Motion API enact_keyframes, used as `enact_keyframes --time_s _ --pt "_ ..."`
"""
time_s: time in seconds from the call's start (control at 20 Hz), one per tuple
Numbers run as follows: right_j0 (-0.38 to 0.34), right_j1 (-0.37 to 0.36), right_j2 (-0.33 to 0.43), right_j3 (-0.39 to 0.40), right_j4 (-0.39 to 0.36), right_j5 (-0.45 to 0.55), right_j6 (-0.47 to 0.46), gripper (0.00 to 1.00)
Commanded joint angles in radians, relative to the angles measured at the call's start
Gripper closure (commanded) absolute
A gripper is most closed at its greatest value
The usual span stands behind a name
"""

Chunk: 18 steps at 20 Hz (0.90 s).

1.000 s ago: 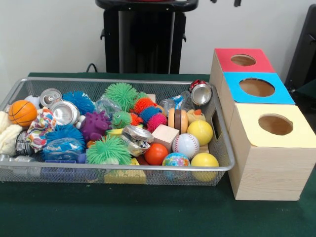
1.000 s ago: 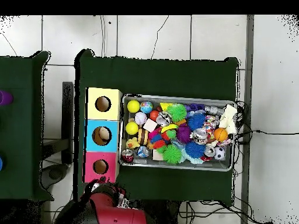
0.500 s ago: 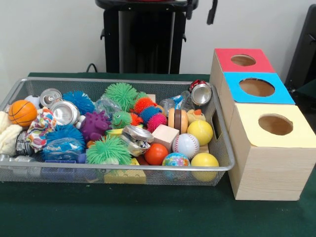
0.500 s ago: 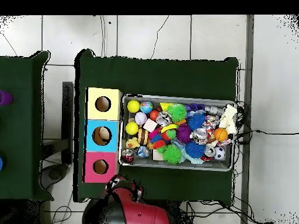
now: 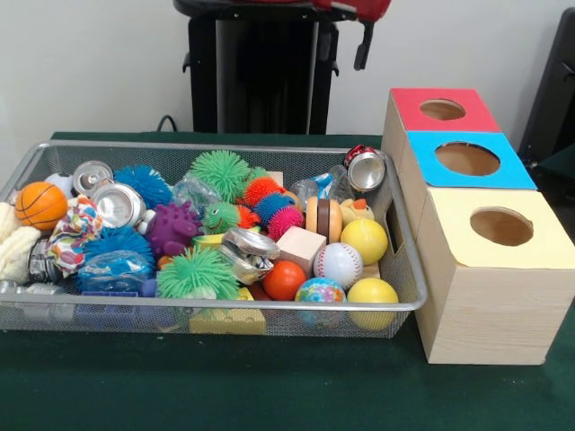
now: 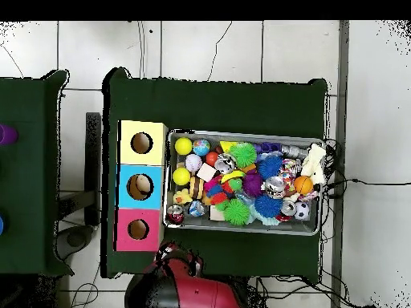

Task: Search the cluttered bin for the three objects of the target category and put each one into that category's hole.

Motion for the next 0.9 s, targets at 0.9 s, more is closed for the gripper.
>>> enact_keyframes --time_s 0.9 --pt "0.061 0.255 -0.013 -0.059 0.127 -0.160 0.257 0.00"
